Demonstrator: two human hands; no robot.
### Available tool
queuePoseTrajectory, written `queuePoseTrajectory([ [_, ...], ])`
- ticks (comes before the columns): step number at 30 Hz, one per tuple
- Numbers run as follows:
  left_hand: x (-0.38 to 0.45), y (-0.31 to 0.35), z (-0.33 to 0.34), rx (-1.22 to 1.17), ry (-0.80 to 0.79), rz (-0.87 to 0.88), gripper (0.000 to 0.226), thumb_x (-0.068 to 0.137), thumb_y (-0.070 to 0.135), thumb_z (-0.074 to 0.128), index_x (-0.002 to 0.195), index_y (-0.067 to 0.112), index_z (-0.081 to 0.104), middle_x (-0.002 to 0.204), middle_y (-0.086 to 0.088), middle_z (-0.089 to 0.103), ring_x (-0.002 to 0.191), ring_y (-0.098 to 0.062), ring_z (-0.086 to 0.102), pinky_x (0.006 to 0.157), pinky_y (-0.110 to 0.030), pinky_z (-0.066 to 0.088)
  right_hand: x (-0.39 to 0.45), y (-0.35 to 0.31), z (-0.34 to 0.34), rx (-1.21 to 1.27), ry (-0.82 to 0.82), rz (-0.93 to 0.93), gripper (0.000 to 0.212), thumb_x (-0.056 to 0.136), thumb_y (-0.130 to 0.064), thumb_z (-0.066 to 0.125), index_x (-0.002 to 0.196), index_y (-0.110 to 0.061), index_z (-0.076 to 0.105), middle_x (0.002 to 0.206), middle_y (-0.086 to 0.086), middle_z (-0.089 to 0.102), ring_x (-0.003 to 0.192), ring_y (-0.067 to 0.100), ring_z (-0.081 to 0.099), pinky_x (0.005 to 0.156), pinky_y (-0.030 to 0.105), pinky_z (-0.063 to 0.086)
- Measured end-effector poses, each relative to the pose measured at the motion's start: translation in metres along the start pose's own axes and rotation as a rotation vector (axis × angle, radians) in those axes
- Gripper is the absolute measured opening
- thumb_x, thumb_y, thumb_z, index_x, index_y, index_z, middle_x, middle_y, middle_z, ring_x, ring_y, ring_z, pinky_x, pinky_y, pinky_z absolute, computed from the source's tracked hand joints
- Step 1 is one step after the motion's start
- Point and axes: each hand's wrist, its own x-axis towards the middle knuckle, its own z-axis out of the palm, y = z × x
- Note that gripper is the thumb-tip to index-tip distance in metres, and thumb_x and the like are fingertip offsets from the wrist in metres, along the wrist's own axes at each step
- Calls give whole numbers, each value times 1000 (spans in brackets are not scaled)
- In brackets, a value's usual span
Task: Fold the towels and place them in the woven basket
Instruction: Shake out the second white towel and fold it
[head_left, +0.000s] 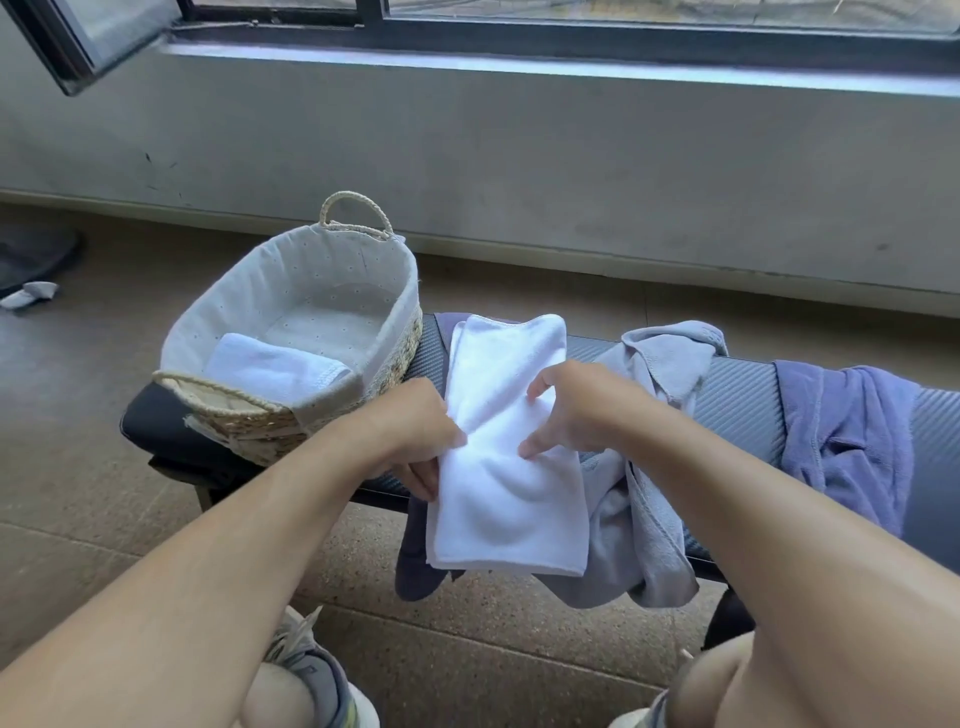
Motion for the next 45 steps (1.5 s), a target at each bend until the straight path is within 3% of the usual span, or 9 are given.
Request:
queuePoseTrajectory([
  [3,0,-6,-1,47,-59,-35,23,92,12,71,94,4,50,87,-23,67,56,-28,69,47,-35,57,2,-1,3,14,72,-4,57,75,-55,81,124,-37,58,91,-14,59,101,17,61,84,35,49],
  [9,-3,-4,-5,60,-61,-19,32,89,26,78,90,5,54,81,-16,65,56,-22,70,48,-32,57,31,-16,4,282,504,-86,19,94,-41,61,111,-35,67,102,-11,66,100,18,62,80,33,45],
  [13,-4,-7,-8,122,-97,-33,32,86,30,80,89,2,66,75,-11,73,60,-20,73,51,-29,57,60,-24,13,306,460,-203,29,98,-31,58,127,-27,65,108,-6,65,114,21,56,94,34,44],
  [20,-8,-19,-8,167,-229,-15,34,83,37,82,91,5,75,81,-3,79,68,-14,73,55,-24,53,104,-28,16,180,372,-140,46,102,-32,44,148,-27,47,142,0,59,135,22,49,110,37,28],
  [28,-13,-31,-5,229,-217,53,18,92,25,66,98,9,70,94,-4,77,79,-15,76,55,-26,53,114,-35,22,317,593,-82,21,98,-43,46,100,-32,64,102,-5,72,98,28,62,88,38,45],
  [32,-16,-31,-3,217,-207,28,11,89,19,59,90,10,66,90,-4,77,72,-14,76,57,-29,57,111,-40,22,350,592,-106,22,98,-45,49,102,-32,66,102,-8,72,99,23,63,82,34,38],
  [36,-20,-34,-2,261,-254,-51,26,90,28,68,87,2,66,78,-7,78,62,-20,70,56,-31,60,112,-35,25,349,508,-197,30,101,-42,51,126,-34,66,120,-9,68,117,15,58,90,28,33],
  [40,-23,-30,-8,318,-124,-30,57,87,61,66,95,4,68,75,-3,77,65,-19,74,61,-34,63,111,-17,11,422,615,-132,31,94,-33,64,124,-29,63,110,-5,63,108,17,59,86,29,41],
  [45,-16,-25,-12,366,301,176,28,86,48,71,86,25,55,87,8,65,86,-20,62,82,-39,54,71,4,-15,232,419,-5,16,84,-33,72,97,-31,63,103,-8,65,99,19,63,77,31,48],
])
